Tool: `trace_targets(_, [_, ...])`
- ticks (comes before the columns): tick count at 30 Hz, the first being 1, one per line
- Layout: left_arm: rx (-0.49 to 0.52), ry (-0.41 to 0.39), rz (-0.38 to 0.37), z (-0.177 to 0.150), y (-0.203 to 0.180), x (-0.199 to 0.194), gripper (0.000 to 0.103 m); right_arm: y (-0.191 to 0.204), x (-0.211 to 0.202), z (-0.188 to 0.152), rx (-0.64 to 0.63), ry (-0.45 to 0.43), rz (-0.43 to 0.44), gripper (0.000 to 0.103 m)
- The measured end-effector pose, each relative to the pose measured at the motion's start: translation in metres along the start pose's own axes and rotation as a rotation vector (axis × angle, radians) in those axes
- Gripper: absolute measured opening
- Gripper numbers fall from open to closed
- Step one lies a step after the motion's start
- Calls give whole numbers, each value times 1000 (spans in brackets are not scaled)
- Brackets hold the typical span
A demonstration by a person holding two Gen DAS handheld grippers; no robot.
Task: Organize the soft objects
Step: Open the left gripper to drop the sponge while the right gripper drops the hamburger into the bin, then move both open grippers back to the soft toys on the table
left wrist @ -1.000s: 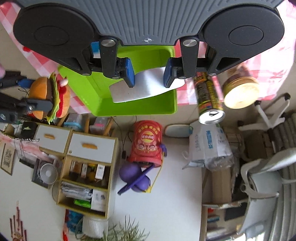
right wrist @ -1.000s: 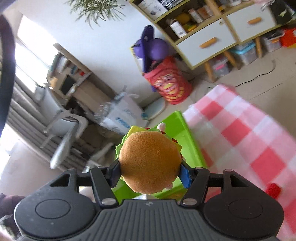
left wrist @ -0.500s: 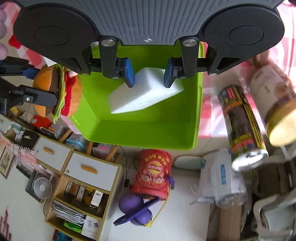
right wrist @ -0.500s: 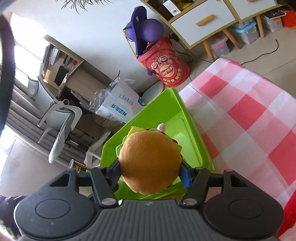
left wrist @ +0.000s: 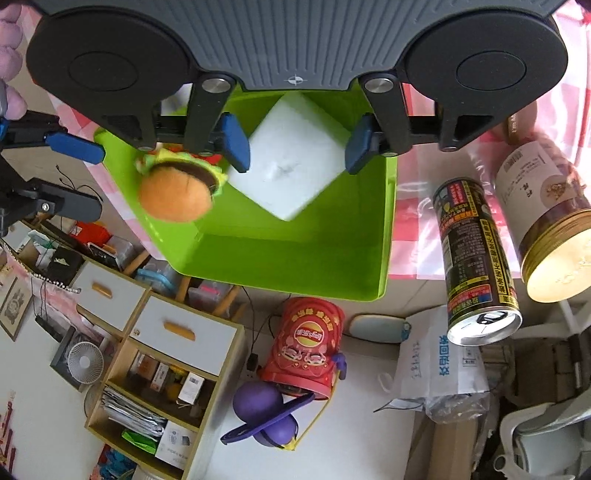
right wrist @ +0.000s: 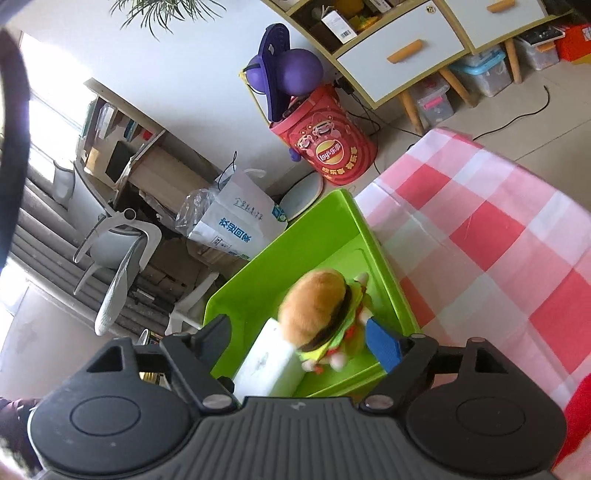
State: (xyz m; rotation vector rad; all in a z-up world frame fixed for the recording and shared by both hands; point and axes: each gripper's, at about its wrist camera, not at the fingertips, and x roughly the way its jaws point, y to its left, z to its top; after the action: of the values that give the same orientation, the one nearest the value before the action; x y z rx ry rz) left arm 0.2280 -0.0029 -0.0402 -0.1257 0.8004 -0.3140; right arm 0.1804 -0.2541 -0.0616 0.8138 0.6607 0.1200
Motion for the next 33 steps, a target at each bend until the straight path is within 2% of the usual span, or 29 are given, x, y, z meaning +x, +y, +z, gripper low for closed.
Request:
trace_targets(10, [36,-35,16,-12,-4,-56,82,12,-49,-3,-46,-29,-45,71])
trace_targets(18, [39,-45,68,-36,3,-105,95,40,-86,-26,-161,9,-86,80])
trace_targets(26, [49,-12,139,-62,10,-137,98,60,-96,-62,-258,86,-160,81])
trace_targets(30, [19,-2,122,-83,21,-142,98,60,-97,-77,-284,131,-183,81])
trace_targets(33, [-28,55,123,-94,31,-139,98,60,-97,-87,-308,158,-212,81])
